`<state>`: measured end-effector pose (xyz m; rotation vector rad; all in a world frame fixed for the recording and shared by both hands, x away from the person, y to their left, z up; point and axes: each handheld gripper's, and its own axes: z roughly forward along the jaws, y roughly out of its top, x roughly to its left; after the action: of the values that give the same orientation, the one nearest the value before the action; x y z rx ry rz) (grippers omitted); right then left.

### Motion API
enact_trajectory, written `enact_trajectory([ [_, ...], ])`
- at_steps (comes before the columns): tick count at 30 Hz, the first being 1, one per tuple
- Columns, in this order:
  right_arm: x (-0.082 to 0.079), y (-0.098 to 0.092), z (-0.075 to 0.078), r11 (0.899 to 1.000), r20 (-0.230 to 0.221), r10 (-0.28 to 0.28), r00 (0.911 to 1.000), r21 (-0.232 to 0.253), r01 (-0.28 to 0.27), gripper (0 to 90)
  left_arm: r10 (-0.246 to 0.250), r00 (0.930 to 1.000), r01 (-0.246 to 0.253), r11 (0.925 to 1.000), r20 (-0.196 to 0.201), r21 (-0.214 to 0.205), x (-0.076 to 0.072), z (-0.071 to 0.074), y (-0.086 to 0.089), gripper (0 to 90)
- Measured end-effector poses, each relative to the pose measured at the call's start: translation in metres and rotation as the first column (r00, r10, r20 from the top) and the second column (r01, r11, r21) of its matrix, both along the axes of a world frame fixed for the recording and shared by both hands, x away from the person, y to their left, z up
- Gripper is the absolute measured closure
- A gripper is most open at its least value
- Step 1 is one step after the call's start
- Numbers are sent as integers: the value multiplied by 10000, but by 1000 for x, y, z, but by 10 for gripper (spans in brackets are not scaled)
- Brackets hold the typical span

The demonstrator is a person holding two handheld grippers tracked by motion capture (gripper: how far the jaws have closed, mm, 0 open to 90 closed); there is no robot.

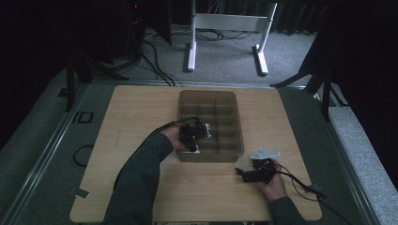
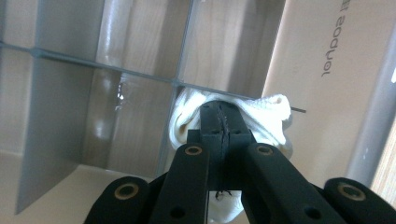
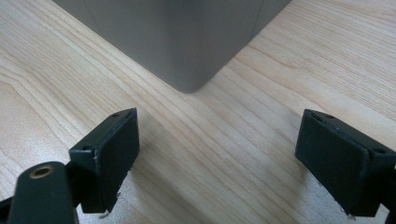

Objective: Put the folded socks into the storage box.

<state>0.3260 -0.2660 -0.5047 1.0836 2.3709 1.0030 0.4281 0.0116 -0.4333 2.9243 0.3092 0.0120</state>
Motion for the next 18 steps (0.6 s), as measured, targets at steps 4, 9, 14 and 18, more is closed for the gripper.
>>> enact_trajectory([
  [4,0,0,0,10000,0,0,10000,1,0,132,-30,9999,29,10000,119,86,-1,1,-1,900],
  [9,0,0,0,10000,-1,2,10000,3,-2,132,152,9996,-148,9998,256,-160,-1,10,5,827],
  [14,0,0,0,10000,2,2,10000,4,-2,132,576,9979,-545,9935,286,-1003,-2,25,18,788],
  [18,0,0,0,10000,-3,-1,10000,7,1,132,803,9961,-729,9821,361,-1735,-2,39,31,764],
])
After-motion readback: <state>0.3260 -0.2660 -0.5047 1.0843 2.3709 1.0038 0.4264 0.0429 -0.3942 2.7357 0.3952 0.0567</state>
